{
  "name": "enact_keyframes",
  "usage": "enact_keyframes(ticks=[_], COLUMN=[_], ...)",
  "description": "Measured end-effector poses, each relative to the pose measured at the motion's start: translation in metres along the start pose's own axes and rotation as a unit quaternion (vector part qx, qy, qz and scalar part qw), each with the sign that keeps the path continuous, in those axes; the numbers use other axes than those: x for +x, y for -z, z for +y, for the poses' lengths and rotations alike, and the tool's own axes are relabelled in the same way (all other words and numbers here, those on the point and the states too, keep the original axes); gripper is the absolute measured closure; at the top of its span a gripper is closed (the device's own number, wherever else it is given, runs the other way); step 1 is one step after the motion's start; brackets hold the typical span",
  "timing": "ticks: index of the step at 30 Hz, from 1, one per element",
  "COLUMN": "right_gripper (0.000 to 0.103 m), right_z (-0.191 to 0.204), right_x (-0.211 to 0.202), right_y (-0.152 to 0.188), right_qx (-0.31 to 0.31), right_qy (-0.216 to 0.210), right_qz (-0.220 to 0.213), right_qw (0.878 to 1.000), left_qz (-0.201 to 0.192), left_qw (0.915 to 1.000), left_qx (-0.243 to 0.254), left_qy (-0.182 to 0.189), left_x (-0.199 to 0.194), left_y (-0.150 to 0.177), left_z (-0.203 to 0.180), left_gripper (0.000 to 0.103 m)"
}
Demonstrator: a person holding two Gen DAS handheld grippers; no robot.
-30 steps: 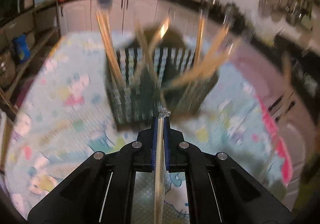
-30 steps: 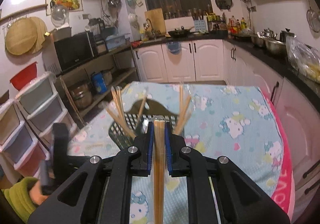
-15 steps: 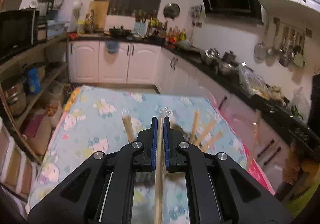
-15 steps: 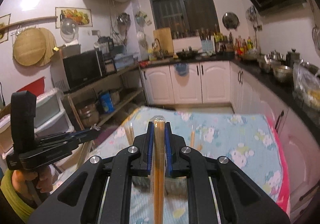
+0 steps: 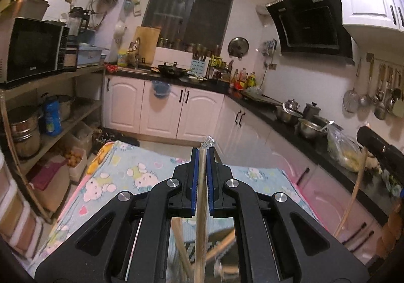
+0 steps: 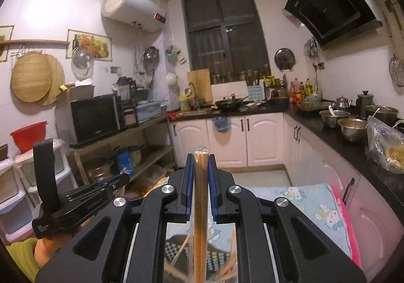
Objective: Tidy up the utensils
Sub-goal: 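Lift both held chopsticks and carry them over the green caddy, then lower the left gripper's chopstick into the caddy while the right gripper lowers its own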
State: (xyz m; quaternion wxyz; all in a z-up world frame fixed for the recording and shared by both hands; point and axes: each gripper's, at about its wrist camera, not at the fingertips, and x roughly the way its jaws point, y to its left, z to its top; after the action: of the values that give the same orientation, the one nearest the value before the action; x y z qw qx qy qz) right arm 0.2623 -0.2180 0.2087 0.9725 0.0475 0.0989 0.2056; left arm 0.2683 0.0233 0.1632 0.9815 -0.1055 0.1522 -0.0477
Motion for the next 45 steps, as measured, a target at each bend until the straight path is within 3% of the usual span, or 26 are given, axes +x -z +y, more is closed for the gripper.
enact_keyframes(ticks=[12,22,30,45], right_gripper=[0.092,0.092,0.092,0.09], right_z=[-0.012,-0.012,-0.009,-0.011], right_x=[0.037,0.064,0.074,0.041], right_y=[0.032,0.06,0.082,0.119], right_qx=[-0.012,-0.003,-0.003,0.008], right_qy=[0.04,0.04,0.034,0.013], right_qz=[-0.027,-0.029,-0.017,0.039], right_qw=[0.999,0.999,0.999,0.999], left_qz=[-0.057,-0.089,-0.066,-0.008], left_qw=[0.9982,0.9959,0.9977,0.9998], left_qx=[-0.011,-0.011,-0.014,-0.002], left_qy=[-0.017,-0.008,0.001,0.016], left_x=[0.036,0.046,0.053,0.028], left_y=[0.007,0.027,0.042,0.075], left_z=[0.004,0.012,0.017,0.024], left_gripper=[0.101,0.101,0.101,0.083])
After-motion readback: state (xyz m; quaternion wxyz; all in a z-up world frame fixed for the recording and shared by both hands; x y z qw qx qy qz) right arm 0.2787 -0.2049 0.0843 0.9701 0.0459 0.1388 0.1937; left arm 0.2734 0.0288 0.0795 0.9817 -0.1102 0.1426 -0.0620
